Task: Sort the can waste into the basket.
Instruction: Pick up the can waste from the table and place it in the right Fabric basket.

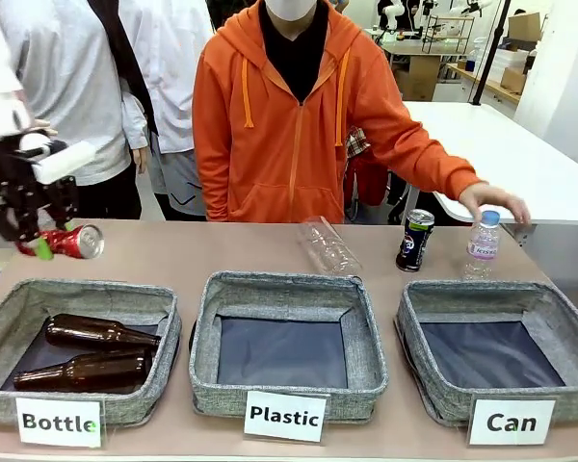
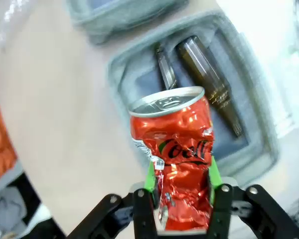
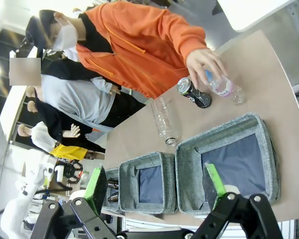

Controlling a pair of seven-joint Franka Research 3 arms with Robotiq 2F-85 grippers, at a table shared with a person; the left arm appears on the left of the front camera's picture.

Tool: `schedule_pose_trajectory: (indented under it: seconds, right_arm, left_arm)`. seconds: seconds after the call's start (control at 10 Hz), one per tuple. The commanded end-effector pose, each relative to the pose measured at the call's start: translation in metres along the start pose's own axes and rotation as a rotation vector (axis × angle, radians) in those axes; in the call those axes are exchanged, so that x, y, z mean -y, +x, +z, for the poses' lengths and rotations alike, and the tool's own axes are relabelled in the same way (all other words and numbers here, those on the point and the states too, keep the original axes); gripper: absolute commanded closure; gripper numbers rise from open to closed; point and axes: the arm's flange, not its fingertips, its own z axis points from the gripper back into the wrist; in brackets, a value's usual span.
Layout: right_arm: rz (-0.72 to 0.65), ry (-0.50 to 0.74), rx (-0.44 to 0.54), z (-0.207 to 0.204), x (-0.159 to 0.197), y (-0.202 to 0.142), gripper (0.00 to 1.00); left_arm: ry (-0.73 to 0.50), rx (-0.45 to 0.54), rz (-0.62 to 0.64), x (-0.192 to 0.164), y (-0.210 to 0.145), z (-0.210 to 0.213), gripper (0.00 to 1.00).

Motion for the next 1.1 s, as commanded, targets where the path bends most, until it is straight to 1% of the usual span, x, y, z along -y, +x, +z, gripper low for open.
schedule_pose_trajectory:
  seconds: [0.0, 0.1, 0.2, 0.5, 0.6, 0.7, 0.8, 0.9, 1.0]
  right_arm:
    - [0.003, 0.024, 0.006, -0.002, -0.002, 0.002, 0.00]
    - [0.003, 0.024, 0.006, -0.002, -0.002, 0.002, 0.00]
    - [0.003, 0.024, 0.006, -0.002, -0.002, 0.002, 0.00]
    - [0.003, 0.024, 0.006, -0.002, -0.002, 0.002, 0.00]
    - [0.000, 0.000, 0.000, 0.000, 0.000, 0.000, 0.00]
    - [0.027, 0.048, 0.051, 0.044, -0.010, 0.000, 0.00]
    - [0.056, 0.033, 0.063, 0.068, -0.010, -0.003, 0.00]
    - [0.049, 0.042, 0.085, 0.075, -0.005, -0.003, 0.00]
    - [0.026, 0.024, 0.048, 0.036, -0.009, 0.002, 0.00]
  left_arm:
    - [0.003, 0.131, -0.002, 0.035, 0.004, -0.027, 1.00]
    - [0.063, 0.212, -0.055, 0.050, 0.004, -0.032, 1.00]
    - [-0.002, 0.073, -0.011, 0.025, 0.011, -0.009, 1.00]
    - [-0.002, 0.073, -0.011, 0.025, 0.011, -0.009, 1.00]
    - [0.009, 0.106, -0.025, 0.034, 0.011, -0.015, 0.56]
    - [-0.042, 0.227, -0.007, 0.002, 0.035, -0.035, 0.56]
    - [-0.051, 0.238, -0.029, -0.031, 0.081, -0.048, 0.56]
    - [-0.025, 0.248, -0.063, -0.048, 0.110, -0.046, 0.56]
    - [0.025, 0.269, -0.039, -0.058, 0.127, -0.043, 0.56]
